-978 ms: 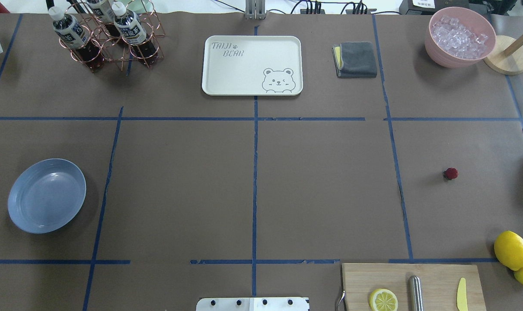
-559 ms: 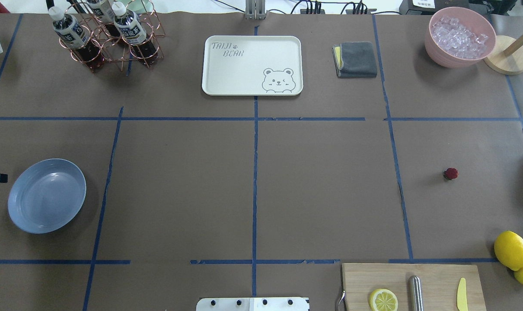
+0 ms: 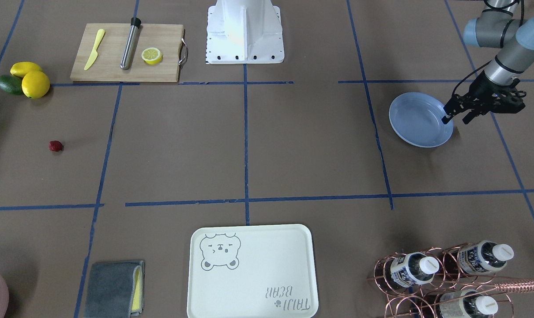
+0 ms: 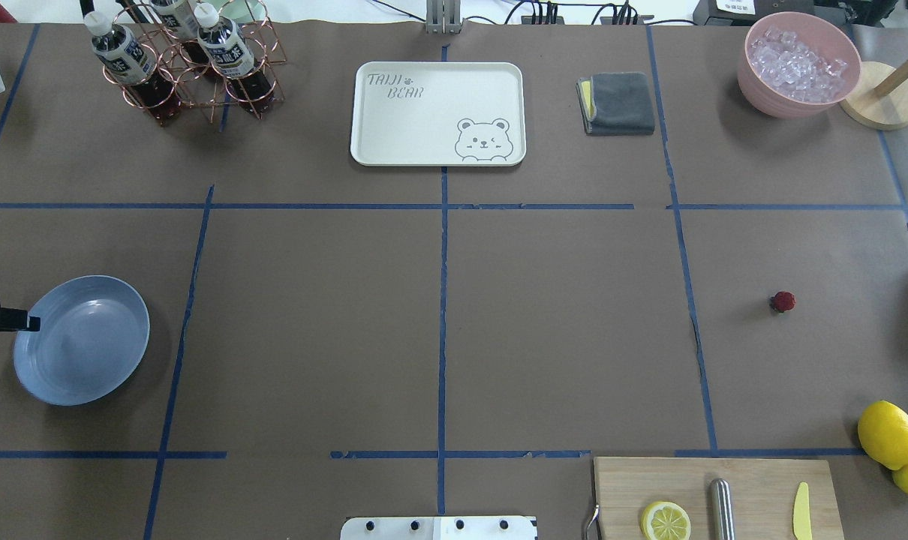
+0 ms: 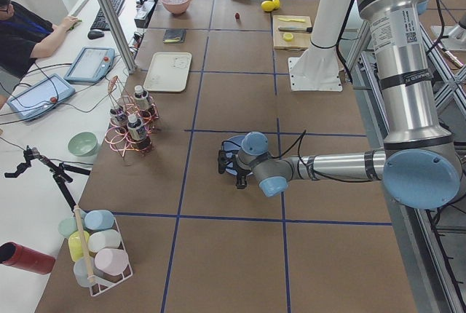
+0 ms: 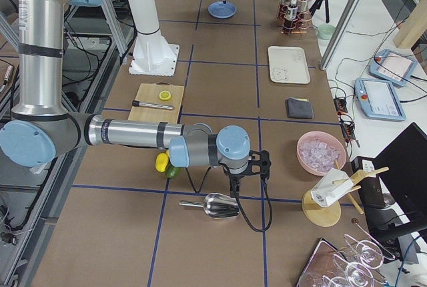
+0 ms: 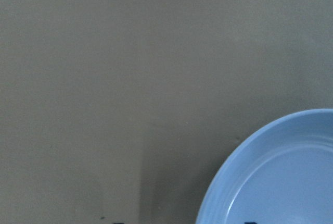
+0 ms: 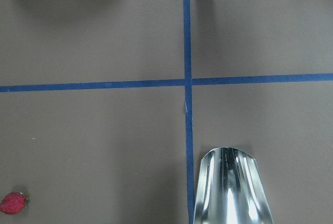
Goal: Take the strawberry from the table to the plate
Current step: 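Lower the left gripper to the rim of the light blue plate and grip it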
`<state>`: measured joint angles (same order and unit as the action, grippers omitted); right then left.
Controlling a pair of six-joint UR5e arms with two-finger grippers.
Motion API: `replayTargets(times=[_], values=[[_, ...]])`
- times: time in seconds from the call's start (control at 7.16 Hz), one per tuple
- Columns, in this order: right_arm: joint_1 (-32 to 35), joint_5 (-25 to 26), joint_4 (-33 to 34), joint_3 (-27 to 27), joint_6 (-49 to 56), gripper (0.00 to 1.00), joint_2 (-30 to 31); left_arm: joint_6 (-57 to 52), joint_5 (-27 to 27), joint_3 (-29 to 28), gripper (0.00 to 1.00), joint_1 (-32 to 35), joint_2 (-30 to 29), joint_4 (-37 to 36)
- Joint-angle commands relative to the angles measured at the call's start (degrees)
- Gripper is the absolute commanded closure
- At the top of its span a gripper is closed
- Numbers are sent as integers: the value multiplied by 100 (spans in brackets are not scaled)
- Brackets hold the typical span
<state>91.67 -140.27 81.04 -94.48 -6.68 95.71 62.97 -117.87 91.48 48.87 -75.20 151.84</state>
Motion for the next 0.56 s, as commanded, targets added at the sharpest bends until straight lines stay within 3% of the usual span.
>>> replayTargets(times=[0.0, 0.14, 0.28, 0.42], values=[[0, 0, 0, 0, 0, 0, 0, 102, 1, -7, 52, -88, -48, -6], [0, 0, 0, -9, 9, 0, 0, 93, 1, -7, 61, -123, -48, -6], [0, 0, 0, -9, 0, 0, 0, 93, 1, -16, 76, -123, -48, -6], [0, 0, 0, -9, 9, 0, 0, 93, 1, -7, 100, -132, -48, -6]])
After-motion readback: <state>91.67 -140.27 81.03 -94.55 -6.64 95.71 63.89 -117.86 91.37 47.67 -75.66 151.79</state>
